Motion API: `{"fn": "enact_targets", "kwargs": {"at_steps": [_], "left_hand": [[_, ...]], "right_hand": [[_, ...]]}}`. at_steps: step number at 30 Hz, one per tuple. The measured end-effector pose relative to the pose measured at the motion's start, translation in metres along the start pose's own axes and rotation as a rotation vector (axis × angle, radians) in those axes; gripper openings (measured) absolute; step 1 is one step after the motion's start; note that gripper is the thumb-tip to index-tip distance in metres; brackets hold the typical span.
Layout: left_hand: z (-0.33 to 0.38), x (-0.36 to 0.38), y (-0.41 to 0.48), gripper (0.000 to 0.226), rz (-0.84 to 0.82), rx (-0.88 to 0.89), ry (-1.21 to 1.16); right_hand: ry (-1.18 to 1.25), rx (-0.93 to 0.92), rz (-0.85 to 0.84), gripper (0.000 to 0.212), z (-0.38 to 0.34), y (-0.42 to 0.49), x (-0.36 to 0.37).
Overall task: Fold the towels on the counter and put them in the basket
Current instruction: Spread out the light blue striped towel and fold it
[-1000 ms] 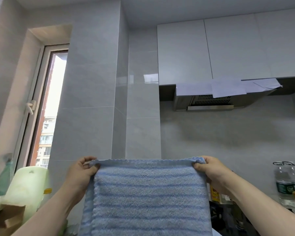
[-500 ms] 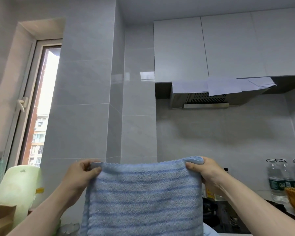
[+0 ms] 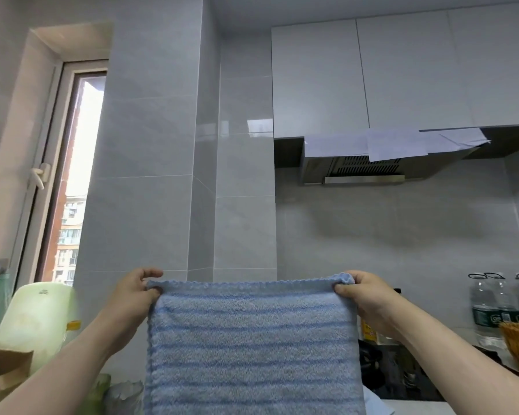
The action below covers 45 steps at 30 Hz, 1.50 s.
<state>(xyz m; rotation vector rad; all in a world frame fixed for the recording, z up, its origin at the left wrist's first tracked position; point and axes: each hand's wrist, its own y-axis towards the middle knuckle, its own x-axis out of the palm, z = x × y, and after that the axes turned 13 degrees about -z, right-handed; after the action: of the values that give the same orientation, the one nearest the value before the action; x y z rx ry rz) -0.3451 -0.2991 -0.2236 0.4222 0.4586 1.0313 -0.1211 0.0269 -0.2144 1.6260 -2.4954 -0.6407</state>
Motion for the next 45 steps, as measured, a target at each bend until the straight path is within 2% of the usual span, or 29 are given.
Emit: {"fn": "enact_targets", "kwargs": {"at_steps": [6,13,17,21,24,29,35,40,45], "left_hand": [[0.006,-0.007,-0.003,0.030,0.014,-0.044,-0.154],[0.022,-0.020,-0.013,0.023,0.005,-0.087,-0.214],[0.032,-0.023,-0.012,0.021,0.013,-0.113,-0.185],[0.029,-0.018,-0.006,0.018,0.077,-0.078,0.046],[0.012,-0.008,-0.002,0.016,0.074,-0.079,0.125],[-0.040,0.010,0.016,0.015,0.088,-0.097,0.199],[-0.125,0.019,0.068,0.014,0.076,-0.335,-0.021],[-0.185,0.036,0.095,0.022,0.077,-0.329,-0.166],[-0.212,0.048,0.088,0.013,0.103,-0.336,-0.343]], "right_hand": [[-0.035,-0.081,0.098,0.007,0.001,0.000,0.003],[0.172,-0.065,0.051,0.011,-0.017,-0.017,0.005],[0.170,-0.029,0.030,0.021,-0.020,-0.019,-0.001],[0.000,0.037,0.108,0.033,-0.011,-0.009,-0.001],[-0.170,0.103,0.142,0.037,0.009,0.002,0.001],[-0.230,0.201,0.152,0.029,0.056,0.030,0.007],[0.031,0.325,0.107,0.016,0.127,0.083,0.015],[0.220,0.332,0.084,0.019,0.191,0.121,0.018],[0.273,0.380,0.100,0.021,0.226,0.121,0.021]]}}
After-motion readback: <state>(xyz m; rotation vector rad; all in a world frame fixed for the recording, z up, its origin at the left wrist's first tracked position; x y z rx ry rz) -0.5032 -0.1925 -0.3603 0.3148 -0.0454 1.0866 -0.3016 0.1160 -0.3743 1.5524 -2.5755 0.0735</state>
